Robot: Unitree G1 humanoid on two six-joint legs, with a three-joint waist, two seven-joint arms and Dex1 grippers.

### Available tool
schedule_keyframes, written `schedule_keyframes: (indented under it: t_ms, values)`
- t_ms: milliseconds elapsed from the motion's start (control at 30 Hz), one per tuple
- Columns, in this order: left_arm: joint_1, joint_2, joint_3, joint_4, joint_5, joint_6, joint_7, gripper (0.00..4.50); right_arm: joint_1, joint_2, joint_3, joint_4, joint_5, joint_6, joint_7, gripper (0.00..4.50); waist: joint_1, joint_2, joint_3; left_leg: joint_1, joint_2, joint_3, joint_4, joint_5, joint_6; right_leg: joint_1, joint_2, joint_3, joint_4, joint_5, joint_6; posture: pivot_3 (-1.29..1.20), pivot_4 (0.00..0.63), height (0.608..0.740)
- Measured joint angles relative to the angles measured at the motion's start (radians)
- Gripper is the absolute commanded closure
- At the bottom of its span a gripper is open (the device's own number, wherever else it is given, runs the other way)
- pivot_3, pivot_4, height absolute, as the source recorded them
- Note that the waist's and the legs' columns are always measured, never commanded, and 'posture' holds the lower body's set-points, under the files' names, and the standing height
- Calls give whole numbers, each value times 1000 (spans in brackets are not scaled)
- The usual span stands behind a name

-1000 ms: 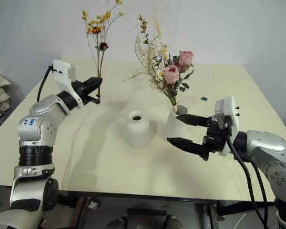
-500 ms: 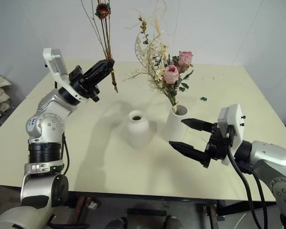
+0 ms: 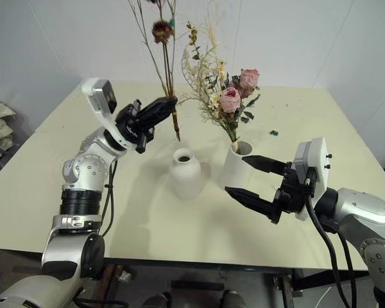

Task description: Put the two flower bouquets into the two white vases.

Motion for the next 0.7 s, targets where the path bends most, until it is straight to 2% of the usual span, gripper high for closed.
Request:
schedule_keyframes:
  t_ms: [333, 700]
  values:
    - [-71, -42, 9, 266, 63, -150, -55, 4475, 13, 22, 6, -5, -12, 0, -40, 0, 2, 0, 0, -1, 0, 0, 0, 0, 1, 0, 0, 0, -1, 0, 0, 0, 150, 740]
    - [-72, -54, -43, 285, 147, -173, -115, 4475, 44, 26, 6, -24, -12, 0, -72, 0, 1, 0, 0, 0, 0, 0, -1, 0, 1, 0, 0, 0, -1, 0, 0, 0, 150, 740]
